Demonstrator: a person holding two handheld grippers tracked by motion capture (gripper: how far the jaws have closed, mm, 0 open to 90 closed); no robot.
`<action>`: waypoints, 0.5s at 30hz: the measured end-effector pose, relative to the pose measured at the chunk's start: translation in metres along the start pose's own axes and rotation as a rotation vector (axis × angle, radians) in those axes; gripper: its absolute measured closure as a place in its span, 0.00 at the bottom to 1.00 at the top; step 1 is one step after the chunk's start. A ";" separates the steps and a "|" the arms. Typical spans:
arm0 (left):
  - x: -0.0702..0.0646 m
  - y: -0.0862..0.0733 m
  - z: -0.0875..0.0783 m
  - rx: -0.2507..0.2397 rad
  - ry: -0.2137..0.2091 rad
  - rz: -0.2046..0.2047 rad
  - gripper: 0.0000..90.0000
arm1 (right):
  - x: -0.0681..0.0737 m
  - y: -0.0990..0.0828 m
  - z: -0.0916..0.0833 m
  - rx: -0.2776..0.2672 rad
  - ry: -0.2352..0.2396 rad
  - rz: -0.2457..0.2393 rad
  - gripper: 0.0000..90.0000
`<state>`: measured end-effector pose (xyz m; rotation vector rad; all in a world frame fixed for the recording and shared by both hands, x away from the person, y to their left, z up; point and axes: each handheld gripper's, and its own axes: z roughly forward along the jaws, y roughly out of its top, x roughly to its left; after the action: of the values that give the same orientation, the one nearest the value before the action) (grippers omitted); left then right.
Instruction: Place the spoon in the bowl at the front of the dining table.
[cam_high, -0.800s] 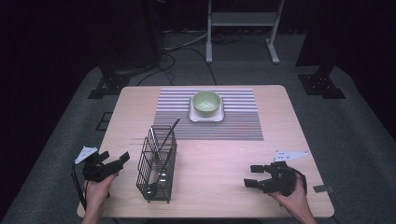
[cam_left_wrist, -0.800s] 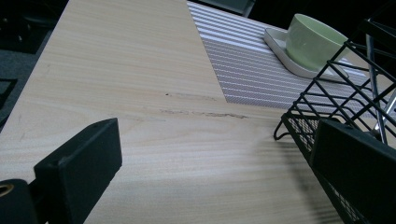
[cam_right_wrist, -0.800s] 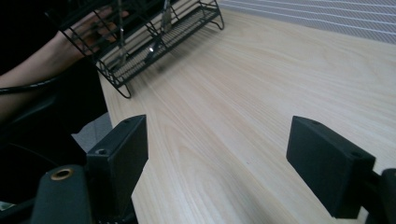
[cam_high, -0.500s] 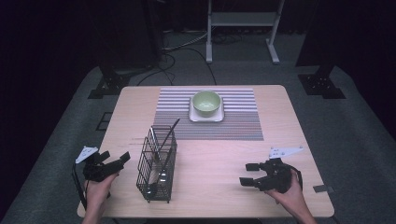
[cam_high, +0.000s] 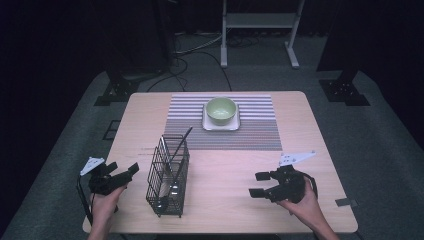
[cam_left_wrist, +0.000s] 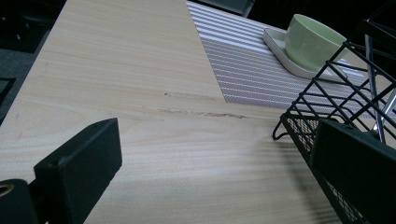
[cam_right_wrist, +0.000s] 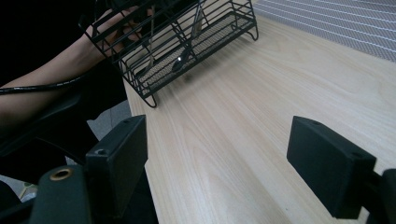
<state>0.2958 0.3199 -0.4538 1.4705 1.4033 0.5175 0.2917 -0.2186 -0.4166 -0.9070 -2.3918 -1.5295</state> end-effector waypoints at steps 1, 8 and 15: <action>0.000 0.000 0.000 0.001 -0.001 0.001 0.01 | 0.003 0.004 0.001 0.007 0.002 -0.010 0.21; 0.001 0.000 -0.001 0.001 -0.002 0.001 0.01 | 0.009 0.014 0.007 0.026 0.014 -0.021 0.21; 0.001 0.000 -0.001 0.001 -0.002 0.001 0.01 | 0.014 0.023 0.013 0.043 0.032 -0.029 0.21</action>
<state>0.2952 0.3212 -0.4531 1.4722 1.4010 0.5157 0.2960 -0.1951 -0.3991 -0.8368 -2.4163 -1.4844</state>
